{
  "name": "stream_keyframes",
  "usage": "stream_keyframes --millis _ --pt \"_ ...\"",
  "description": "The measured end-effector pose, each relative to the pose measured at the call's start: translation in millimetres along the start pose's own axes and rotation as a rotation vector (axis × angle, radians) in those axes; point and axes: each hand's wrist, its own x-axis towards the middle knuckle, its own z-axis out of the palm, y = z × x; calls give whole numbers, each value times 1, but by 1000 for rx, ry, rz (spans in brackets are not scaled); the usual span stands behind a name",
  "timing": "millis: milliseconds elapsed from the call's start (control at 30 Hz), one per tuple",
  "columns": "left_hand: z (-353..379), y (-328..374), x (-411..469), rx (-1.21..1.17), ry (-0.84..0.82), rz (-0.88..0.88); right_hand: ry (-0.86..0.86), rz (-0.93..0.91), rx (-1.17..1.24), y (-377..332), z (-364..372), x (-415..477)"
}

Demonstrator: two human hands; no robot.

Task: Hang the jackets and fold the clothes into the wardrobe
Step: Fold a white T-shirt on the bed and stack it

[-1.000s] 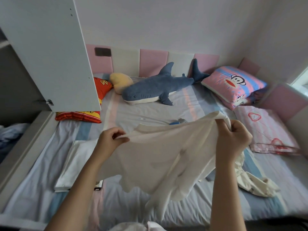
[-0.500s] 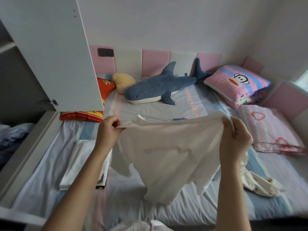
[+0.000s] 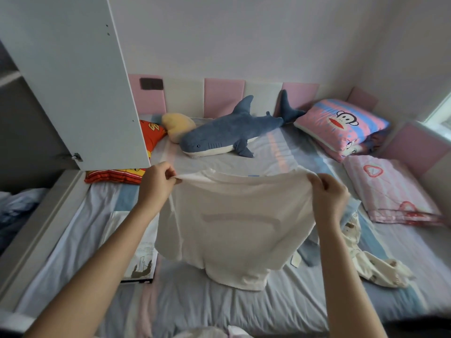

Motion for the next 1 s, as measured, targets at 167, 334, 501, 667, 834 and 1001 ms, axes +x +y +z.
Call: stream_keyframes --millis 167,334,501,667,834,1001 --pt "5 1 6 0 91 -33 -115 2 104 4 18 4" --pt "13 -9 2 18 -6 -40 -74 -55 165 14 11 2" --pt "11 -8 6 -21 107 58 -99 47 84 32 3 13" --pt "18 -7 1 -87 127 57 -266 -86 -21 34 -4 23" --pt "15 -9 12 -76 138 84 -203 -235 -105 30 -15 35" --pt "13 -6 22 -94 239 130 137 -103 165 8 -15 20"
